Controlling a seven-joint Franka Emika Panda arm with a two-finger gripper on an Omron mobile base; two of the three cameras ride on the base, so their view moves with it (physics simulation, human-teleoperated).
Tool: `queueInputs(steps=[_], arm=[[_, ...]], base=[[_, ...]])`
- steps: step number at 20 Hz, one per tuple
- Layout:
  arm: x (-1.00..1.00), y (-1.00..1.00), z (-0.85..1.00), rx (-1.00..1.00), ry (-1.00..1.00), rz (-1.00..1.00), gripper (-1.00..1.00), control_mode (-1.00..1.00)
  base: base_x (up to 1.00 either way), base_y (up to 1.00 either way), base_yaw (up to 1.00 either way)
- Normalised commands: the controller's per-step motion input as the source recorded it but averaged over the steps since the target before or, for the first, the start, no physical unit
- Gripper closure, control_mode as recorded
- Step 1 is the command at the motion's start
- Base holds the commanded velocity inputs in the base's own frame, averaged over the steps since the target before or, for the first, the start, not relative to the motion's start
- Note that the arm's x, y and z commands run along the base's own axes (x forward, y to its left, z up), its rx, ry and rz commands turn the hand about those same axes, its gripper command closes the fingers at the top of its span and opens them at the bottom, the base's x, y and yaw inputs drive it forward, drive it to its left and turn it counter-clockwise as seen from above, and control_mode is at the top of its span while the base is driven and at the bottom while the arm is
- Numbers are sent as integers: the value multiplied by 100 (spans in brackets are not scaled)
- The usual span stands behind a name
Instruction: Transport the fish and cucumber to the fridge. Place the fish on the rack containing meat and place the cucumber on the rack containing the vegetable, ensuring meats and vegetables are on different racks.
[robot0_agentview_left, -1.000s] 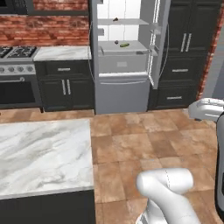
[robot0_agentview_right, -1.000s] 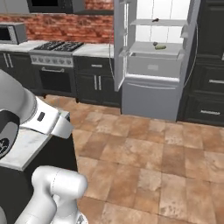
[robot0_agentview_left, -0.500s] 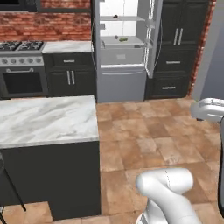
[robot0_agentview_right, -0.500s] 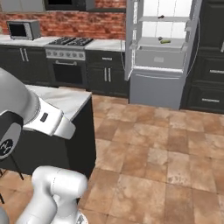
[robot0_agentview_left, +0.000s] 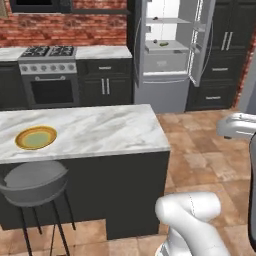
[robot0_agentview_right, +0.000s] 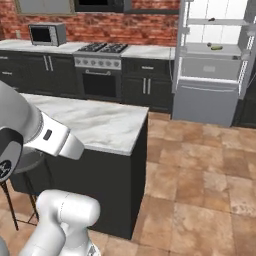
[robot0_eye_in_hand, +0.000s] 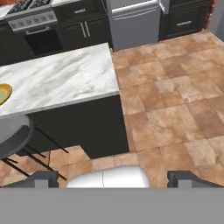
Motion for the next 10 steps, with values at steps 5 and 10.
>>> queueInputs(steps=[5, 10], arm=[[0, 0, 0, 0, 0, 0, -100, 100], [0, 0, 0, 0, 0, 0, -100, 100]], base=[[14, 100, 0], [0, 100, 0]])
